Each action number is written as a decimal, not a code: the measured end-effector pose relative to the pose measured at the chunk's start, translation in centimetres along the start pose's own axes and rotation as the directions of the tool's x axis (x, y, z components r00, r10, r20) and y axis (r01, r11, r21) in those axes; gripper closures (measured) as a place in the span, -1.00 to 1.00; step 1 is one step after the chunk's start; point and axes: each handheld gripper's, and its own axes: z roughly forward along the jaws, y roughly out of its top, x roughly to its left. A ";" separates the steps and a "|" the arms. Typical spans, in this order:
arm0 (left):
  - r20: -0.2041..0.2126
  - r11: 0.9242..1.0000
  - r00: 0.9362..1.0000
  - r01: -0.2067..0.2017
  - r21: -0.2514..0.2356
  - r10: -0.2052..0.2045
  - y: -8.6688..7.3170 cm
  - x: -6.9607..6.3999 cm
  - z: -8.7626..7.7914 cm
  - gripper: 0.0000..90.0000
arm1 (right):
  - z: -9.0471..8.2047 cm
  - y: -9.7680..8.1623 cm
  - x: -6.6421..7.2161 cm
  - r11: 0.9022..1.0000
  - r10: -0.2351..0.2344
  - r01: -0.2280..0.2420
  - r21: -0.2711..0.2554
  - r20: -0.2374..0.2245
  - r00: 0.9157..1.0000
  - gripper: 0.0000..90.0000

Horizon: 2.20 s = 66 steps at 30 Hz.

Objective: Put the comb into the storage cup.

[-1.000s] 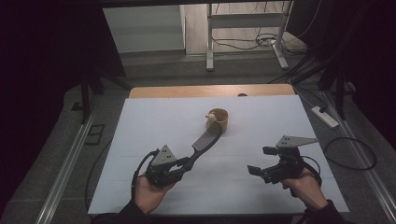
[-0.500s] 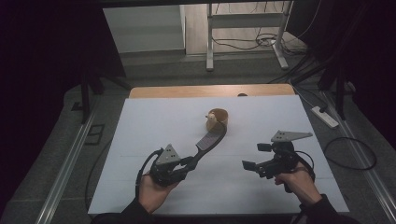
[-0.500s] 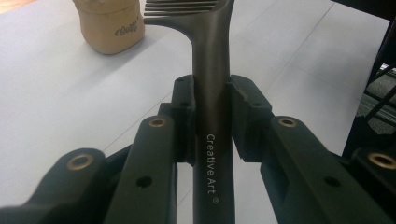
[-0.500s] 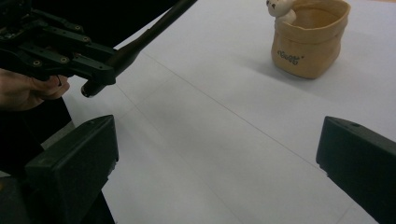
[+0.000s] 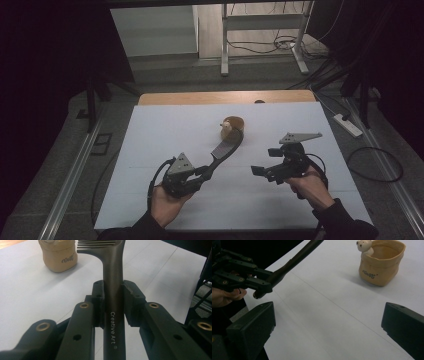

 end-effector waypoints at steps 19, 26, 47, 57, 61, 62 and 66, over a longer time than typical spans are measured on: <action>0.008 1.000 1.000 -0.006 -0.015 0.006 0.2 -0.1 0.5 0.60 | 2.8 3.3 0.9 0.999 -0.005 0.007 0.049 -0.043 0.999 -1.00; 0.009 1.000 1.000 -0.012 -0.021 0.012 0.4 -0.3 0.7 0.60 | 3.8 4.2 0.6 0.998 0.037 -0.034 0.051 -0.066 0.997 -1.00; 0.001 0.999 1.000 -0.025 -0.037 0.025 0.4 -0.7 1.5 0.60 | 5.9 5.5 0.2 0.991 0.110 -0.101 0.086 -0.104 0.989 -1.00; -0.020 0.996 0.999 -0.034 -0.087 0.033 -0.2 -1.1 1.5 0.60 | 5.5 5.4 -0.3 0.983 0.180 -0.171 0.071 -0.148 0.972 -0.93; -0.032 0.994 0.999 -0.042 -0.099 0.039 -0.3 -1.3 1.5 0.60 | 5.4 5.4 -0.3 0.984 0.176 -0.168 0.064 -0.160 0.971 -0.66; -0.038 0.994 0.998 -0.043 -0.102 0.039 -0.4 -1.3 1.6 0.60 | 5.3 5.3 -0.3 0.984 0.177 -0.169 0.062 -0.181 0.967 -0.36; -0.051 0.994 0.998 -0.048 -0.095 0.043 -0.5 -1.4 1.7 0.60 | 5.2 5.3 -0.5 0.981 0.195 -0.188 0.056 -0.209 0.958 -0.08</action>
